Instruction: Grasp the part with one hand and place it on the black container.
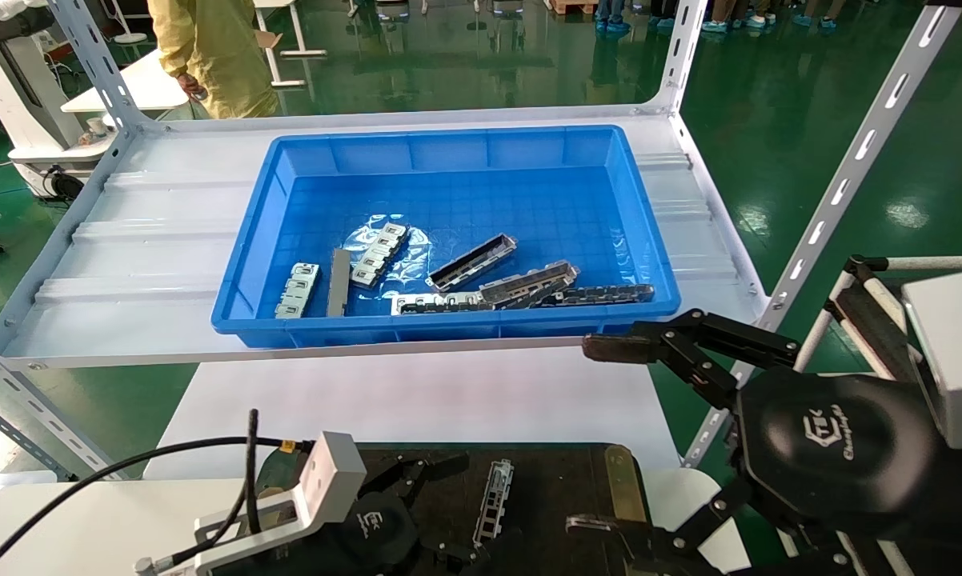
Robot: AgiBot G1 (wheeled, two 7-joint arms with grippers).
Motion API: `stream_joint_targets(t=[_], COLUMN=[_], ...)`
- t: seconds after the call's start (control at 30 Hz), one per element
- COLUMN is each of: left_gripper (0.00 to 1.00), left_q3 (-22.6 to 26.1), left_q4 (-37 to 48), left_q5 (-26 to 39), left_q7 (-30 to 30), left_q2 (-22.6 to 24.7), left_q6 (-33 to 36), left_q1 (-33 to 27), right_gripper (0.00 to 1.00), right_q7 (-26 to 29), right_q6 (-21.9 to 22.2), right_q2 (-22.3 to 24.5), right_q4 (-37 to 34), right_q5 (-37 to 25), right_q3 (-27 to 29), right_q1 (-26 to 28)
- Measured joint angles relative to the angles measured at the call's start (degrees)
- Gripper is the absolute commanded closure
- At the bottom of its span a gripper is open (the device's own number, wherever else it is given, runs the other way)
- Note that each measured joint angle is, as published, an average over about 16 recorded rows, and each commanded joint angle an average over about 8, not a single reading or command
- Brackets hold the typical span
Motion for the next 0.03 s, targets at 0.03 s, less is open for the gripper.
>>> stream_joint_targets(t=[0.03], left_gripper=[0.00], left_q3=[-0.2], left_q4=[0.0], left_q5=[-0.2], left_q7=[0.1], left_q2=[-0.2], left_q6=[0.3], left_q1=[0.0], right_gripper=[0.00], right_q7=[0.0], right_q6=[0.0], right_q2=[0.0], right_q4=[0.0], right_q5=[0.0], right_q3=[0.0], right_q1=[0.0])
